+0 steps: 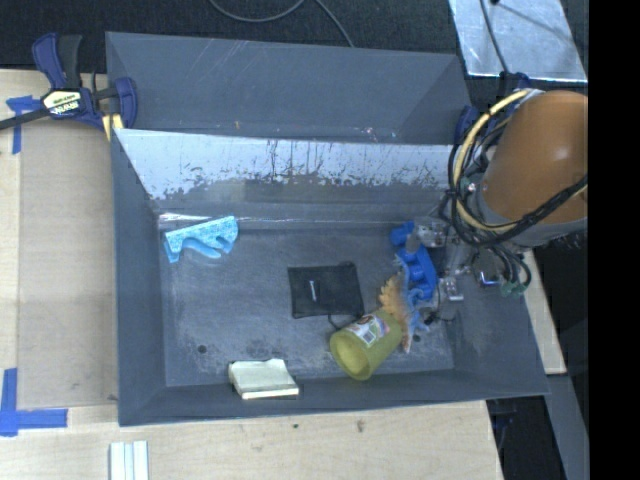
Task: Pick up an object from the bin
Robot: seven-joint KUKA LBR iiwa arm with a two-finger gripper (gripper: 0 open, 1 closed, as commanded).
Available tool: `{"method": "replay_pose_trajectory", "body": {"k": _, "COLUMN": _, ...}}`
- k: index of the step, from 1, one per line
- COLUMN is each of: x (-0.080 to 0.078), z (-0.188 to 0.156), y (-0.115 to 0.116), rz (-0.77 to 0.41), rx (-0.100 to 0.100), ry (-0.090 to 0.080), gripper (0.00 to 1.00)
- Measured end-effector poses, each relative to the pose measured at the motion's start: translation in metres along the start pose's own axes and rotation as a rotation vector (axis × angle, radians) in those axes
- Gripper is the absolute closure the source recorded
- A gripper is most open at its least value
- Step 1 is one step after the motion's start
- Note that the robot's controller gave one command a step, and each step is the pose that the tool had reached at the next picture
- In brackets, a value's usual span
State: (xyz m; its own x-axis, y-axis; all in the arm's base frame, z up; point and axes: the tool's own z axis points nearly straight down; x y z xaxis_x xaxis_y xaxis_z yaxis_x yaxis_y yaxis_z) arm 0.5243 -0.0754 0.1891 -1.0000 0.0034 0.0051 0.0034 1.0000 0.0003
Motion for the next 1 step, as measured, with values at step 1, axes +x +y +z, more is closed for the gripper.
{"method": "replay_pose_trajectory", "body": {"k": 1, "x": -0.0017, "z": -0.0048, "y": 0.0004, "rz": -0.003, "rx": 0.001, "ry": -0.009, "gripper": 0.00}}
